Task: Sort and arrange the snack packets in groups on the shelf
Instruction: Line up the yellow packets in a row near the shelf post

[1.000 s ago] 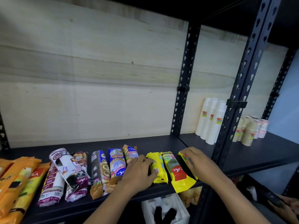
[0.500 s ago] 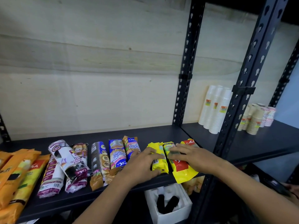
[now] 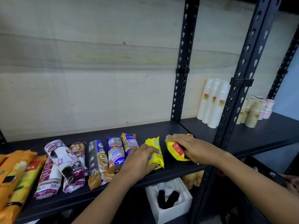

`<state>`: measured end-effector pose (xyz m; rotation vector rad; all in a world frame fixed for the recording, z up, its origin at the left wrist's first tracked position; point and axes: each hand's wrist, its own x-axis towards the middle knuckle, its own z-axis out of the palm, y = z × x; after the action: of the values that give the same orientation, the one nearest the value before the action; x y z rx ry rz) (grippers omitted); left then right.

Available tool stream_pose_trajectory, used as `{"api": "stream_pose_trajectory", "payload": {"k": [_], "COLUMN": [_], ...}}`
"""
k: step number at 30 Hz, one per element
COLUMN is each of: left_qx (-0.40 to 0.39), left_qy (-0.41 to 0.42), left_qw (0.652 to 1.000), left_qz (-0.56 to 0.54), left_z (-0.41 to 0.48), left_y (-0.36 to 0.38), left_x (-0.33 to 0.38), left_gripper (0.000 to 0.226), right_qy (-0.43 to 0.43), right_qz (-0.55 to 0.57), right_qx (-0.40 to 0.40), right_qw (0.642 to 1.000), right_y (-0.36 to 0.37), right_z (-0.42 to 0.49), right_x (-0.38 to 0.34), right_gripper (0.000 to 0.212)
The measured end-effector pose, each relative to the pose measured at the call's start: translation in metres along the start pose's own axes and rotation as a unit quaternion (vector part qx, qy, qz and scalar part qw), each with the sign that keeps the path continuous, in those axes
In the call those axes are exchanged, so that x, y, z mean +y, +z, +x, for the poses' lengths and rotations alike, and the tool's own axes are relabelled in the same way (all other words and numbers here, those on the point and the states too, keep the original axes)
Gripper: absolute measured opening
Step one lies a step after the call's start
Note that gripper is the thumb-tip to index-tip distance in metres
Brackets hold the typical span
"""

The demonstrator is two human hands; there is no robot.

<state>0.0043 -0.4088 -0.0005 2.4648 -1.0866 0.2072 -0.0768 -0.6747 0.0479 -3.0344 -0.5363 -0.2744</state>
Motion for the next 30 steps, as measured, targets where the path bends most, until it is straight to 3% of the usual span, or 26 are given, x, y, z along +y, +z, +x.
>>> {"api": "stream_pose_trajectory", "payload": {"k": [6,13,16,20,25,30], "left_qx": [-0.003,-0.014,-0.016,-0.017,-0.006,0.009], "left_qy": [-0.004,-0.021,-0.024,-0.023,-0.007,0.013], "left_qw": [1.0,1.0,0.999,0.999,1.0,0.997], "left_qz": [0.006,0.006,0.015,0.024,0.029,0.074], "left_z": [-0.002,-0.001,-0.002,-0.003,-0.003,-0.004], "left_y": [-0.001,-0.001,-0.001,-0.001,0.001,0.003], "left_x": [0.002,0.003,0.005,0.007,0.004,0.008], "left_gripper": [0.05,0.052,0.053,0.053,0.058,0.057], "right_qy": [0.088,0.198,0.274,0.354,0.36,0.346], "right_qz": [0.152,0.203,0.193,0.057,-0.085,-0.116], "right_qx": [0.088,0.211,0.179,0.099,0.047,0.032], "right_qw": [0.981,0.935,0.925,0.928,0.928,0.931], "right_y": [-0.013,-0.019,-0.014,-0.004,0.019,0.025], "right_z": [0.012,0.031,0.041,0.05,0.056,0.056], "right_x": [-0.014,-0.032,-0.031,-0.033,-0.042,-0.038], "right_gripper": [0.053,0.047,0.052,0.065,0.058,0.053]}}
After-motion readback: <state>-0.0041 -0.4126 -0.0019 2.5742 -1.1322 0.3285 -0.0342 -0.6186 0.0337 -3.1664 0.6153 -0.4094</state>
